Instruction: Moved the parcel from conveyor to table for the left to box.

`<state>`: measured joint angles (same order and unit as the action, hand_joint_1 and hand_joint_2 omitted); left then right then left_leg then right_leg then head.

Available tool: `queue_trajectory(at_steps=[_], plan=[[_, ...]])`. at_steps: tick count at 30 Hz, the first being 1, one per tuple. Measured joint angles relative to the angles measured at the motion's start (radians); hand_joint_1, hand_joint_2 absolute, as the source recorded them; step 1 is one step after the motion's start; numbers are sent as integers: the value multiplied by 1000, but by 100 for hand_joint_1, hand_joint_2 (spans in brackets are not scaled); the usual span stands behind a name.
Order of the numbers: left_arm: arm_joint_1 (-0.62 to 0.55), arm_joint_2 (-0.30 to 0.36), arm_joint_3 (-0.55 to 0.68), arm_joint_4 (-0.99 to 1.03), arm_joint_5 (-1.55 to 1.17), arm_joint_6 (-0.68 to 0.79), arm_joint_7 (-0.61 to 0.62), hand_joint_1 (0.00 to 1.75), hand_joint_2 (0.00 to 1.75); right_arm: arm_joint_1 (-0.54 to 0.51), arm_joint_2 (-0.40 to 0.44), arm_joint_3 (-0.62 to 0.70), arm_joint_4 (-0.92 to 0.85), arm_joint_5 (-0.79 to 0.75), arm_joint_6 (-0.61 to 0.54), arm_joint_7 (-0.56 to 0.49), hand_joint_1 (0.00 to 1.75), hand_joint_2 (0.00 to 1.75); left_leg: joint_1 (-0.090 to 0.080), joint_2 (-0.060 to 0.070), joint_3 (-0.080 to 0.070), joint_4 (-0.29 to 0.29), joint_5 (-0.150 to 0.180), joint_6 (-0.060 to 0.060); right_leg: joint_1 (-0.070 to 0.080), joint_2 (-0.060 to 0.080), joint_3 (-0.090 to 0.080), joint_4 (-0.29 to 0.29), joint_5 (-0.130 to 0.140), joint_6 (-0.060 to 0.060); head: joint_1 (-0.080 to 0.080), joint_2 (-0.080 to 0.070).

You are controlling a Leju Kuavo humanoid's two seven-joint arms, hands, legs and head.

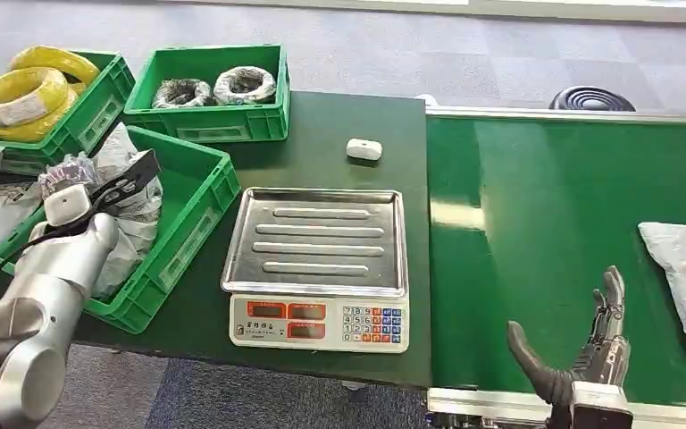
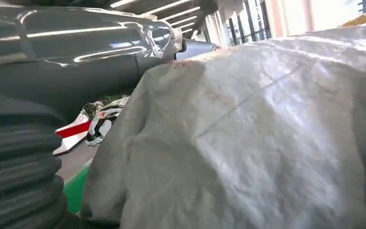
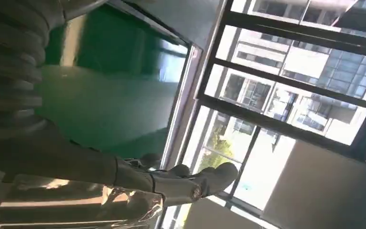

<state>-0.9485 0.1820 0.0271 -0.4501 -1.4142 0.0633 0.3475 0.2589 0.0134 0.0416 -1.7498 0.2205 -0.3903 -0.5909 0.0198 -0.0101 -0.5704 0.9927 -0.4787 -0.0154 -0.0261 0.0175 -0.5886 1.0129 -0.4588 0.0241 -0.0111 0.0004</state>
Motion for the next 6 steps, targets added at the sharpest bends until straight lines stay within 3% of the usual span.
queue_trajectory(at_steps=[6], plan=[[11, 5, 45, -77, 191, 28, -165, 0, 175, 24, 3, 3, -13, 3, 12, 31, 0, 175, 0, 0, 0, 0, 0, 0, 0, 0, -1, 0, 0, 0, 0, 0]])
